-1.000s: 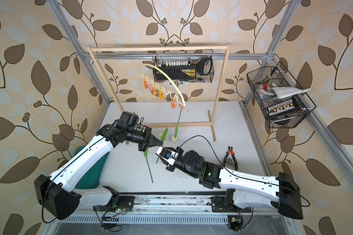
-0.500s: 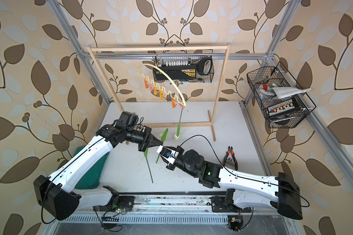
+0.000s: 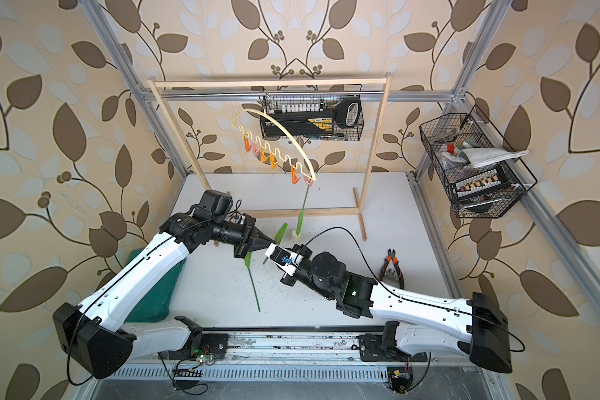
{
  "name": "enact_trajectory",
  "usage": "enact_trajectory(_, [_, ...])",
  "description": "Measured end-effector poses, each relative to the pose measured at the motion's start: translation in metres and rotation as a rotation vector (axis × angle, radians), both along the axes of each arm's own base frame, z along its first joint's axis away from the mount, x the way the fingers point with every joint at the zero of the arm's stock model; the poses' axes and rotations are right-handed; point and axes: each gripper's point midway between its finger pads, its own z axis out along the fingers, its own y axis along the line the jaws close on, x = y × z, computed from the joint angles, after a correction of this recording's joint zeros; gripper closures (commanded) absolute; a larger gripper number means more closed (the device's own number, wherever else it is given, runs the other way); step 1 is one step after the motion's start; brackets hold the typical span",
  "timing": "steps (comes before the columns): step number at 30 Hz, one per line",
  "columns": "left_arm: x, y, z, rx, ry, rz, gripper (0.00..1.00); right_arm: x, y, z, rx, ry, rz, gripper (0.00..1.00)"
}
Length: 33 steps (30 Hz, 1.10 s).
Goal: Dry the flowers on a clothes hanger
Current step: Pick up the flower at the center of the board, then open the clamp at the hanger.
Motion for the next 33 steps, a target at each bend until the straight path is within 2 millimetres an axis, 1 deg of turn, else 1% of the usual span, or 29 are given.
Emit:
enact_trajectory(3, [-0.001,0.000,0.002,-0.004,-0.009,-0.001,0.47,0.001,0.000,0.005,0.007,-0.003,-0.003,0.93])
enact_trajectory(5, [0.001,0.000,0.005,-0.005,-0.029,-0.001,0.30,0.000,0.001,0.008,0.011,0.000,-0.002,0.94])
enact_trajectory(6, [0.003,0.001,0.007,-0.002,-0.046,0.001,0.25,0.001,0.001,0.010,0.012,0.002,-0.004,0.95])
enact_trajectory(8, [0.009,0.003,0.014,0.013,-0.095,0.012,0.22,0.002,-0.002,0.014,0.017,0.013,-0.016,0.96])
enact_trajectory(10, [0.020,0.007,0.030,0.044,-0.189,0.028,0.21,0.005,-0.007,0.021,0.034,0.038,-0.030,0.96])
enact_trajectory(11, [0.028,0.010,0.041,0.066,-0.261,0.038,0.21,0.008,-0.011,0.025,0.047,0.058,-0.040,0.97])
enact_trajectory(14, [0.051,0.016,0.079,0.123,-0.527,0.046,0.21,0.026,-0.032,0.034,0.118,0.144,-0.080,0.97])
enact_trajectory(15, [0.058,0.019,0.088,0.151,-0.615,0.048,0.21,0.033,-0.041,0.036,0.151,0.182,-0.095,0.97])
enact_trajectory(17, [0.069,0.024,0.100,0.214,-0.763,0.049,0.21,0.047,-0.057,0.036,0.209,0.256,-0.121,0.98])
enact_trajectory(19, [0.077,0.023,0.101,0.287,-0.896,0.032,0.22,0.058,-0.067,0.032,0.262,0.329,-0.137,1.00])
enact_trajectory(21, [0.083,0.013,0.096,0.348,-1.014,-0.005,0.23,0.062,-0.070,0.025,0.297,0.411,-0.123,1.00])
enact_trajectory(25, [0.097,-0.003,0.075,0.451,-1.159,-0.075,0.26,0.060,-0.067,0.013,0.335,0.541,-0.077,1.00])
enact_trajectory(28, [0.115,-0.008,0.063,0.519,-1.221,-0.096,0.26,0.057,-0.065,0.009,0.360,0.614,-0.047,1.00])
enact_trajectory(31, [0.129,-0.013,0.061,0.556,-1.292,-0.107,0.26,0.056,-0.065,0.007,0.384,0.673,-0.026,1.00])
enact_trajectory(33, [0.136,-0.015,0.065,0.571,-1.347,-0.106,0.28,0.055,-0.065,0.005,0.395,0.704,-0.020,1.00])
